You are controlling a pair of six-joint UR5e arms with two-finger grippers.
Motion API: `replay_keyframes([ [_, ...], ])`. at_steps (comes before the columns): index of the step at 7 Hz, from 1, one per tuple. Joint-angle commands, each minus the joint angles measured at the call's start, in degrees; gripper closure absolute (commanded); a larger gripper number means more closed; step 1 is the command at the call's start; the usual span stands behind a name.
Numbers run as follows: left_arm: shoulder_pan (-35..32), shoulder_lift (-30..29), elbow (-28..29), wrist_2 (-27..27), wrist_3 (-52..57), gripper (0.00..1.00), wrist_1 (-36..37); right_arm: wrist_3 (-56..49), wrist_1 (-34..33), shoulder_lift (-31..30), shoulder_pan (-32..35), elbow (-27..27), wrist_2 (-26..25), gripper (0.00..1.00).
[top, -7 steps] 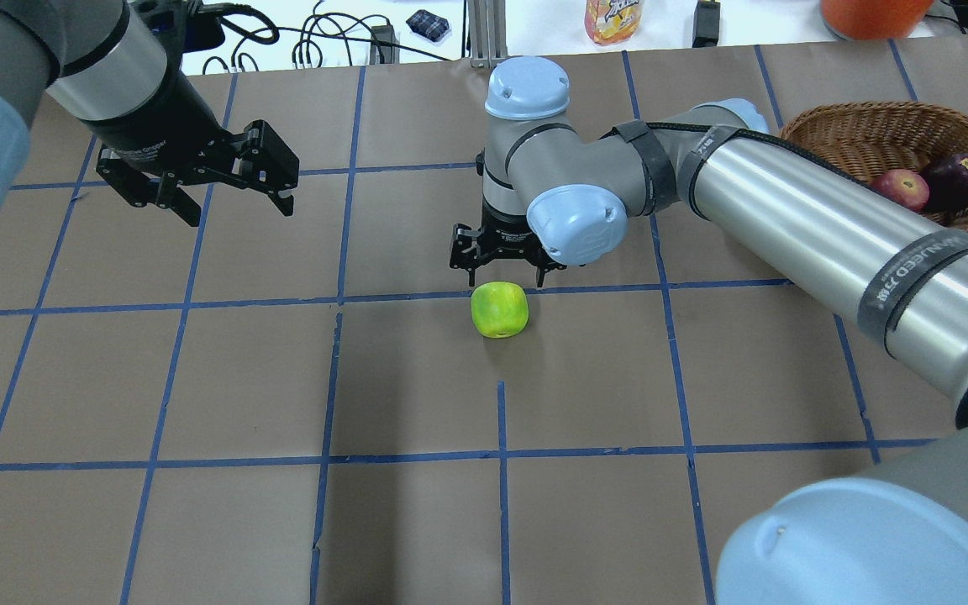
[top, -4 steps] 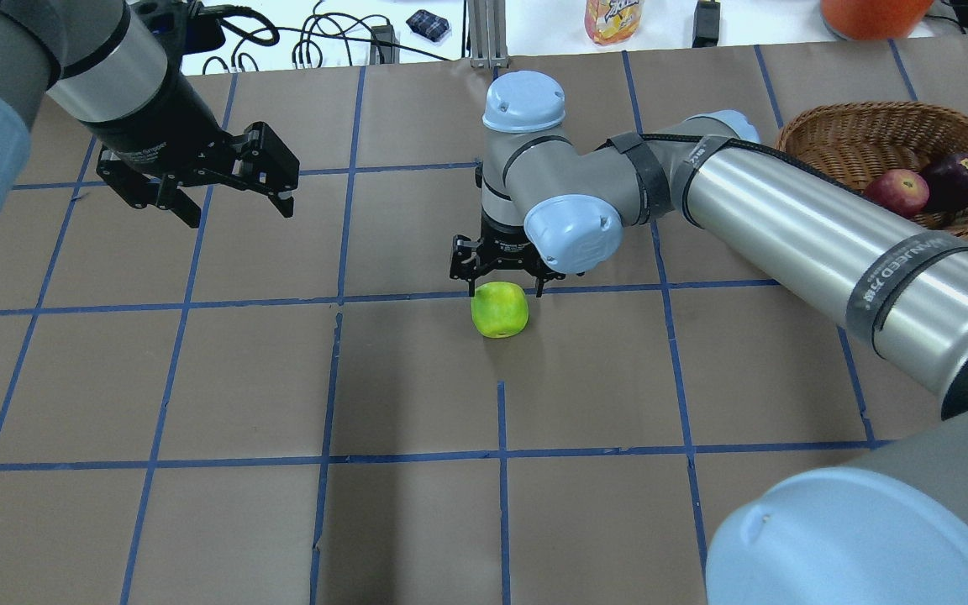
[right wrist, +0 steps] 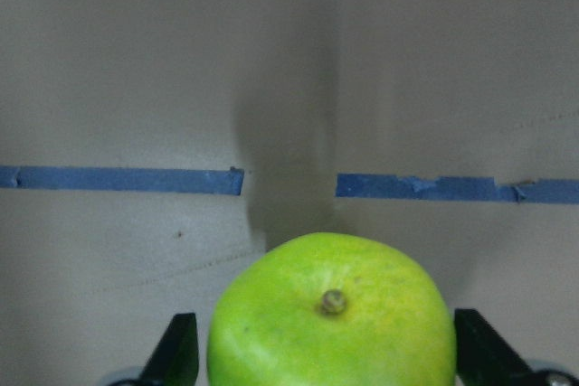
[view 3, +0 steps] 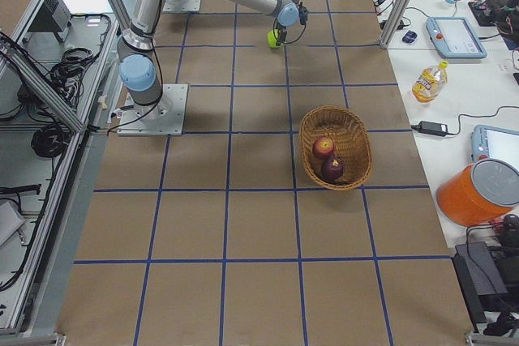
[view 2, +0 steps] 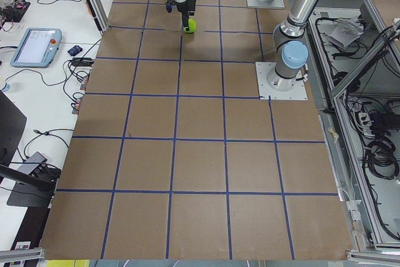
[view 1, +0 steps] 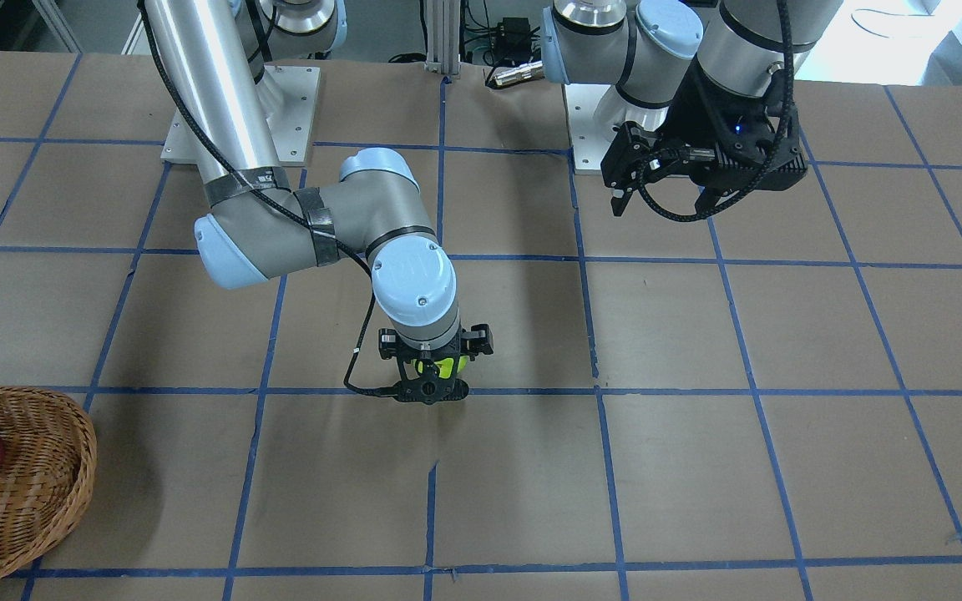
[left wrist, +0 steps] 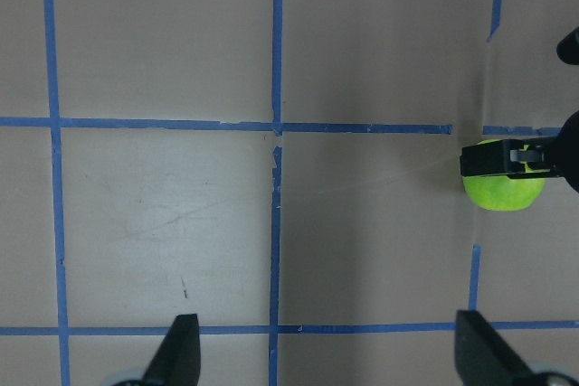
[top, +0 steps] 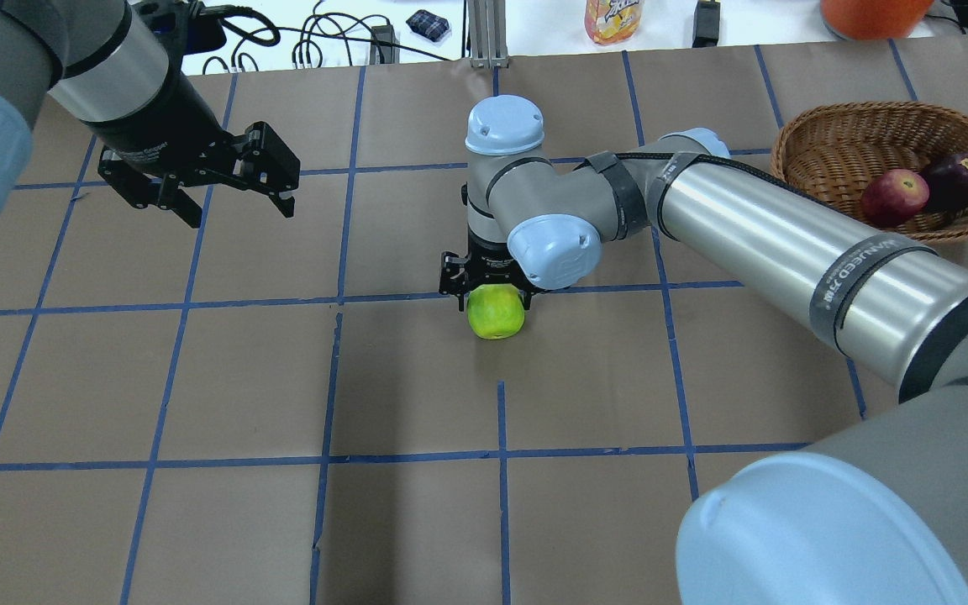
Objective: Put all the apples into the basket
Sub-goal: 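Lower the right gripper and grasp the green apple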
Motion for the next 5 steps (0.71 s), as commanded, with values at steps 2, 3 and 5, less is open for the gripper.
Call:
replay_keyframes([
  [2, 0.00, -0.05, -0.01, -0.01, 0.00, 0.00, 0.00, 0.03, 0.05, -0.90, -0.41, 0.33, -0.08, 1.00],
  [3, 0.00, -0.14, 0.17, -0.01, 0.00, 0.00, 0.00, -0.14, 0.57, -2.39, -1.28, -0.20, -0.34, 1.00],
  [5, 0.00, -0.14, -0.01, -0.27, 0.00, 0.00, 0.00, -0.49, 8.60, -7.65, -7.83, -3.52, -1.74, 1.00],
])
